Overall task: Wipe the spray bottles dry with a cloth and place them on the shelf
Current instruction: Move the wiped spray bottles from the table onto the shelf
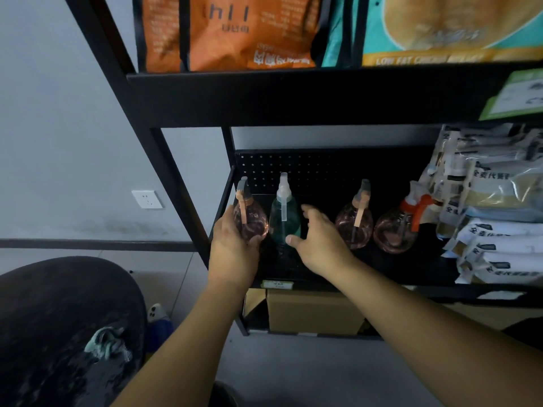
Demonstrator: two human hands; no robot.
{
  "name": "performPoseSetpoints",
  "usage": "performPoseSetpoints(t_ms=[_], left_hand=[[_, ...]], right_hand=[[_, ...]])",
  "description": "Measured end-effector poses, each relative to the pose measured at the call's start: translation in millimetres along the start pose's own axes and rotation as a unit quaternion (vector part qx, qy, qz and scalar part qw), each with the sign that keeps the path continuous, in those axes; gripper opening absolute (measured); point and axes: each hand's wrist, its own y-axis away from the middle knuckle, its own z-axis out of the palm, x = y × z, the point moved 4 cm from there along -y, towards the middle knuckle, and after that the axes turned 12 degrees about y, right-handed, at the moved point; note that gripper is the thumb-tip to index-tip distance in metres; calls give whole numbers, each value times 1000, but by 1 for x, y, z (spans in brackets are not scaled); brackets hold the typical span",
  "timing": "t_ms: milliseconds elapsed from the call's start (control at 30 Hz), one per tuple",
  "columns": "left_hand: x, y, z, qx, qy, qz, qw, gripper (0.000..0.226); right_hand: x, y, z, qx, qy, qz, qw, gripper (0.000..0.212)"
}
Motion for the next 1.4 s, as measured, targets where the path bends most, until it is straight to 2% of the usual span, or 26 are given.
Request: performPoseSetpoints(t_ms=[133, 333, 600, 800, 933, 1133, 1233, 1400], left_hand=[[20, 23, -8, 8, -33, 32, 999, 76], [40, 50, 1, -33, -67, 75, 994, 68], [75, 78, 41, -68, -89, 120, 986, 70], [79, 85, 79, -110, -90, 109, 984, 70], [77, 82, 104, -134, -90, 99, 982, 71], [67, 66, 138, -159, -88, 80, 980, 71], [65, 56, 150, -163, -89, 76, 980, 70], [63, 34, 168, -165, -70, 54, 982, 71]], right_hand=[[7, 23, -13, 0, -5, -18, 1000, 77], [29, 54, -41, -6, -16, -16, 1000, 79], [80, 80, -81, 16, -21, 30, 999, 76], [123, 86, -101, 37, -5, 80, 996, 76], [148, 79, -107, 48, -10, 108, 993, 61], [171, 63, -112, 61, 3, 128, 990, 54], [176, 49, -113, 69, 10, 129, 989, 58], [176, 29, -116, 80, 23, 135, 987, 75]])
